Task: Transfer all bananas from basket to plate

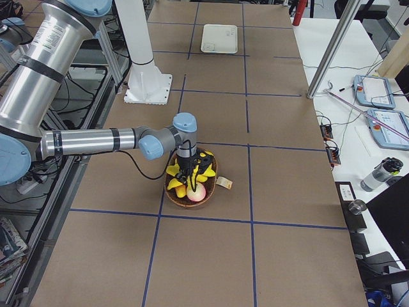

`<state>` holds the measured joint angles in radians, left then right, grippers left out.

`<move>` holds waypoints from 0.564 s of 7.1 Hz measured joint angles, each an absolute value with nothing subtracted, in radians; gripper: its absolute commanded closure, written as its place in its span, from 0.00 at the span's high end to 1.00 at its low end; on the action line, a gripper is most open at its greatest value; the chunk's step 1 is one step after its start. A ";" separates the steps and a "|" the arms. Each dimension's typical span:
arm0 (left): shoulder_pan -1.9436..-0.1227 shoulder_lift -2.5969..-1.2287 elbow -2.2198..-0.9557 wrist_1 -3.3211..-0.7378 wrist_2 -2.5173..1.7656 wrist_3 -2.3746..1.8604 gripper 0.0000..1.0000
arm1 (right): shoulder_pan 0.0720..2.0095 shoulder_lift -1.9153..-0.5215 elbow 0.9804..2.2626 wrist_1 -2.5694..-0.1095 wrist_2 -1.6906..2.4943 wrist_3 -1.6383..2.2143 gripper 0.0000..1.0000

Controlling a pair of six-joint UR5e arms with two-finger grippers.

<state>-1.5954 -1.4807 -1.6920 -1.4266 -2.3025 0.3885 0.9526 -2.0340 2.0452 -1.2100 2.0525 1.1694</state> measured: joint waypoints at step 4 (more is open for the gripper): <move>-1.595 -1.480 -1.692 -1.425 -2.303 0.388 1.00 | 0.990 -2.094 2.184 -1.211 2.170 1.128 0.00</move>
<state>-1.5953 -1.4803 -1.6920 -1.4252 -2.3025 0.3881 0.9895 -2.0940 2.1835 -1.2114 2.1700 1.1281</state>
